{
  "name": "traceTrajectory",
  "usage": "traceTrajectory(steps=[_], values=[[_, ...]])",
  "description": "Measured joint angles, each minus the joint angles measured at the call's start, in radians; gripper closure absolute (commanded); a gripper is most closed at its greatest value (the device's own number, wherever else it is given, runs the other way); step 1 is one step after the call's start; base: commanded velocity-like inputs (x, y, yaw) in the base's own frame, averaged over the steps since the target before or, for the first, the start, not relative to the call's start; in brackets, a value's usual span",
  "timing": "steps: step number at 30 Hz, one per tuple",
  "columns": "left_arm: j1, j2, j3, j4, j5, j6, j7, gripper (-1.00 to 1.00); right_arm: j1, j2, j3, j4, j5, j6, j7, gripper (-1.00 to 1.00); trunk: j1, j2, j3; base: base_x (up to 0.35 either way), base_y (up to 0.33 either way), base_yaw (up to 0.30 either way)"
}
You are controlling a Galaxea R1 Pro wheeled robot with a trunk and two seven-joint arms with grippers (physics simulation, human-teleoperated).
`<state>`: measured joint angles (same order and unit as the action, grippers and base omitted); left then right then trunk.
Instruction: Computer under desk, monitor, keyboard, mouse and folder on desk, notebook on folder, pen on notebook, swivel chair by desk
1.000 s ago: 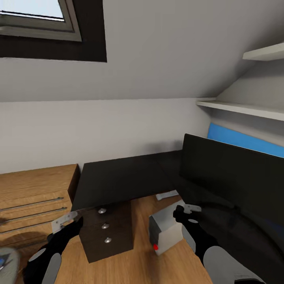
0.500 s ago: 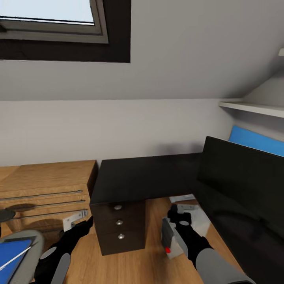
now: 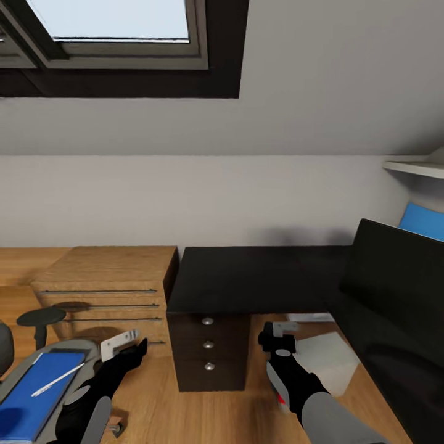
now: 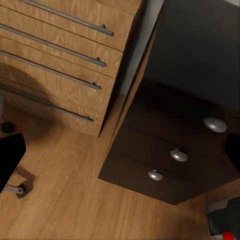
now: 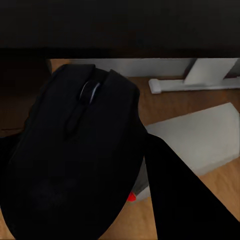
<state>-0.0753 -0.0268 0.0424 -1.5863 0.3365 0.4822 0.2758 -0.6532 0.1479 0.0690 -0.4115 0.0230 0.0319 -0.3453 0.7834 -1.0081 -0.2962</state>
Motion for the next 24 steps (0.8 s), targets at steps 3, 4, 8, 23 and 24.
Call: traceTrajectory(steps=[3, 4, 8, 23, 24], values=[[0.0, 0.0, -0.001, 0.0, 0.0, 0.001, 0.0, -1.0, 0.0, 0.0, 0.0, 0.0, 0.006, 0.0, 0.001, 1.0, 0.0, 0.0, 0.0, 0.078, 0.033, 0.278], [0.0, 0.0, -0.001, 0.0, 0.0, 0.001, 0.0, -1.0, 0.0, 0.0, 0.001, 0.0, 0.008, 0.0, 0.001, 1.0, 0.0, 0.0, 0.0, 0.182, 0.118, 0.278], [0.0, 0.0, -0.001, 0.0, 0.0, 0.002, 0.0, -1.0, 0.0, 0.001, 0.001, 0.0, 0.018, -0.001, 0.001, 1.0, -0.001, 0.0, 0.0, 0.231, 0.162, 0.278], [0.0, 0.0, -0.006, 0.0, -0.002, 0.001, 0.0, -1.0, 0.0, 0.001, 0.001, 0.0, 0.019, -0.003, 0.001, 1.0, 0.0, 0.0, 0.0, 0.096, 0.135, 0.278], [0.0, 0.0, -0.009, 0.0, -0.002, 0.001, 0.0, -1.0, 0.0, 0.001, 0.001, 0.0, 0.019, -0.003, 0.001, 1.0, 0.0, 0.0, 0.0, 0.002, 0.012, 0.278]])
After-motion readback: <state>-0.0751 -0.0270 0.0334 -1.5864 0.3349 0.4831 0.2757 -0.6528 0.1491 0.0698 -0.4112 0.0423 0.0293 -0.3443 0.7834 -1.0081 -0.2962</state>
